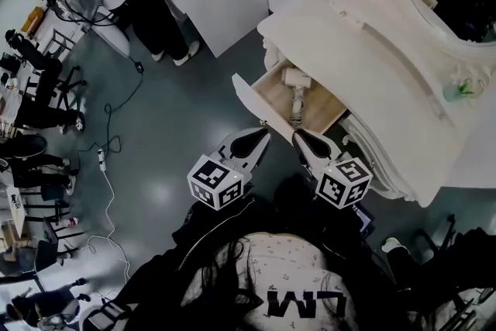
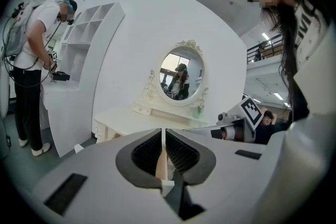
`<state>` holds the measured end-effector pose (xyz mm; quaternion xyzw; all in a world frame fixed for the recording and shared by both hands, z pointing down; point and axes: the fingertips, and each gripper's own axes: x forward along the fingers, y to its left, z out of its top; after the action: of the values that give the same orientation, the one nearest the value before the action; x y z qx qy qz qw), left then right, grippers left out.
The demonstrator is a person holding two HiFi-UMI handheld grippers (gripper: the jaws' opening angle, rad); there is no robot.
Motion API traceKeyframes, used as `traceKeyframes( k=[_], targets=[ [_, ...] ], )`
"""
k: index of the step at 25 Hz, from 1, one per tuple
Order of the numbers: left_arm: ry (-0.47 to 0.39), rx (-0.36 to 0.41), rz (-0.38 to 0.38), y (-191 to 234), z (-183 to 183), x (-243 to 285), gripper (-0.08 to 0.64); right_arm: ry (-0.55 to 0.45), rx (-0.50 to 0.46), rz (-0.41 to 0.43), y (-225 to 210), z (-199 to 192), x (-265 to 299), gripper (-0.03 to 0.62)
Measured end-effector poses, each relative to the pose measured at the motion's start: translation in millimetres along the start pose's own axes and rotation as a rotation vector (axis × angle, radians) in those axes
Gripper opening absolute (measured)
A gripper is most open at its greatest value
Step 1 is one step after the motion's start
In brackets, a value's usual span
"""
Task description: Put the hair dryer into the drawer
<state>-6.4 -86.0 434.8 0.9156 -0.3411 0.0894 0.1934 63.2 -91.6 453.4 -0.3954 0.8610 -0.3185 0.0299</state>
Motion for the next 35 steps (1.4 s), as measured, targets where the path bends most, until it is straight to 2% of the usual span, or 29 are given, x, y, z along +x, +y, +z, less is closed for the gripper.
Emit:
traceKeyframes(
  k=[11, 16, 20, 22, 29, 32, 35],
  targets=[
    [-0.013, 0.006, -0.073, 21, -15, -78, 0.002, -0.013, -0.025, -0.06, 75, -41, 14, 0.049],
    [-0.007, 0.008, -0.14, 15, -25, -100, 0.002, -0.037, -0.044, -0.123, 89, -46, 9, 0.049],
    [0.009, 0.021, -0.155, 4, -35, -105, 0.002, -0.024, -0.06, -0.122, 95, -52, 3, 0.049],
    [-0.008, 0.02, -0.13, -8, -36, -110, 0.002, -0.002, -0.063, -0.09, 101, -60, -5, 0.049],
    [-0.115, -0.007, 0.028, -43, -35, -132, 0.002, 0.071, -0.142, 0.029, 121, -70, -43, 0.049],
    [-0.11, -0.016, 0.088, -60, -53, -145, 0.002, 0.108, -0.157, 0.073, 122, -83, -62, 0.049],
    [-0.101, -0.024, 0.138, -63, -63, -159, 0.002, 0.122, -0.154, 0.079, 121, -90, -75, 0.049]
  ],
)
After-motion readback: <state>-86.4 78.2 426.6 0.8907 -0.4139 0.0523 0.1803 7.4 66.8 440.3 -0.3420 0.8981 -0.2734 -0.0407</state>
